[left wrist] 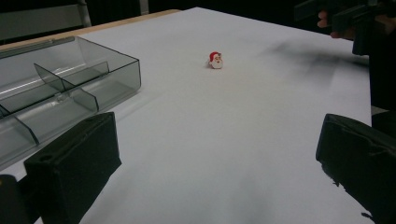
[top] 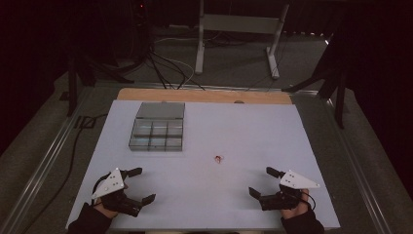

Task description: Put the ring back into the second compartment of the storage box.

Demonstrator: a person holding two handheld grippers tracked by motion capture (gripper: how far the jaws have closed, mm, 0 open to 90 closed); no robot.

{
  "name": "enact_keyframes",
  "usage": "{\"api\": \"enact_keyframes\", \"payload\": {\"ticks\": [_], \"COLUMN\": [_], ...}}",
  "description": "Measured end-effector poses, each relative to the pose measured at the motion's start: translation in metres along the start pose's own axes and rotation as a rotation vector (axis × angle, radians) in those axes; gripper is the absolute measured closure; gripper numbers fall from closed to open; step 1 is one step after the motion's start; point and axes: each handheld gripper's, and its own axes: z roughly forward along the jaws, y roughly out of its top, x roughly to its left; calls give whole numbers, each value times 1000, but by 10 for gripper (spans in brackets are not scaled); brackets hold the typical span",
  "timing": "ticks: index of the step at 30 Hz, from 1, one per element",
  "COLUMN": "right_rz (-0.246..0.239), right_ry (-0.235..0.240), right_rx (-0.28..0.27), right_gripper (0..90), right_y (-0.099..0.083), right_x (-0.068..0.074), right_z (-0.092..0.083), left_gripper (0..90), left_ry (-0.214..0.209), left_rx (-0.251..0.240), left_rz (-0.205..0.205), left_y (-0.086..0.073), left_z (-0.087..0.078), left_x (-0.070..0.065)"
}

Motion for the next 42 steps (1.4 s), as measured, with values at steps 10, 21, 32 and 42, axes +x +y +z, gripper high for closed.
{"api": "enact_keyframes", "payload": {"ticks": [10,21,32,42], "right_rz": [6,12,17,5], "right_ry": [15,13,8,-8], "right_rx": [3,-8,-11,-15], "right_gripper": [0,0,0,0], "right_y": [0,0,0,0], "right_x": [0,0,0,1], "right_z": [1,1,1,1], "left_gripper": [1,1,1,1], "left_ry": [-4,0,-16,-32], "left_rx": [4,4,-3,-4], "left_rz": [-5,0,-15,-23], "left_y": [0,0,3,16], "left_z": [0,0,-1,-1], "left_x": [0,0,0,-2]}}
